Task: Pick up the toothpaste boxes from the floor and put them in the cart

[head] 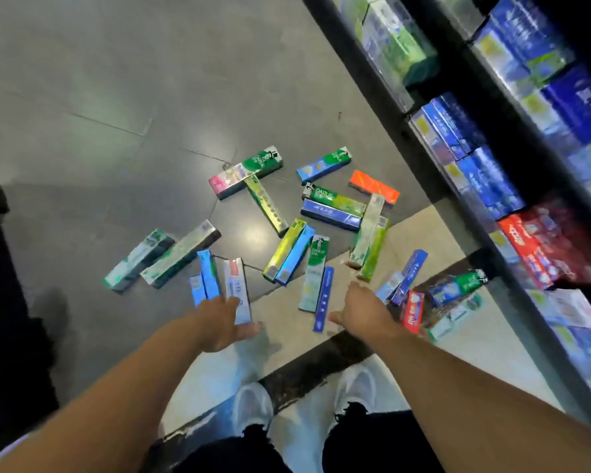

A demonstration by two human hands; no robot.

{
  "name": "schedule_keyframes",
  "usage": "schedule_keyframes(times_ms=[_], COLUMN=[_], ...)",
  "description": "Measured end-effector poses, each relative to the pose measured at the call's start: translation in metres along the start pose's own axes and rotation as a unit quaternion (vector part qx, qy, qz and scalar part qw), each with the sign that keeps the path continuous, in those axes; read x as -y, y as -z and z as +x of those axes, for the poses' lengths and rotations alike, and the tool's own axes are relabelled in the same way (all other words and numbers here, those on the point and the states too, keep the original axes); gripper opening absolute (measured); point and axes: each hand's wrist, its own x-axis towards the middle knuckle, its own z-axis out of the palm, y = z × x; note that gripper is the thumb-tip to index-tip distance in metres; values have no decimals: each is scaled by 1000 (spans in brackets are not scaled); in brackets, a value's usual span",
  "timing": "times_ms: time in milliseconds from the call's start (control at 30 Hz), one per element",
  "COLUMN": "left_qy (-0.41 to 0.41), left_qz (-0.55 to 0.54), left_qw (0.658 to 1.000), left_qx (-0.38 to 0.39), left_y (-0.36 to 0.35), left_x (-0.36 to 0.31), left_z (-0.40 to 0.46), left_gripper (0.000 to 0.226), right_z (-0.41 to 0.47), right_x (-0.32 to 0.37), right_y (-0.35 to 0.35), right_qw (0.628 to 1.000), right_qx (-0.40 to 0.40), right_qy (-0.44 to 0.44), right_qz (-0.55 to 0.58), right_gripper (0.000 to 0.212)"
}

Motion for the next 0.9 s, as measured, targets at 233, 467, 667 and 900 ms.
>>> schedule_keyframes(times_ms=[233, 467, 667, 900], left_qy=[3, -29, -37, 9], left_qz=[45, 79, 77, 56], left_qw=[999, 996, 995, 996], left_qx=[-20, -39, -59, -67], left_y=[-22, -1, 5, -15], left_x=[39, 31, 27, 35], left_z=[137, 207, 232, 247], left_gripper=[86, 83, 77, 45], right_z=[138, 204, 213, 213], right_x=[-27, -41, -58, -52], right_y=[-98, -145, -162, -146], right_qw=[991, 967, 963, 954], right_qx=[-73, -51, -31, -56], right_qy=[-63, -79, -89, -153], right_qz=[96, 236, 251, 250], right_gripper=[40, 62, 51, 37])
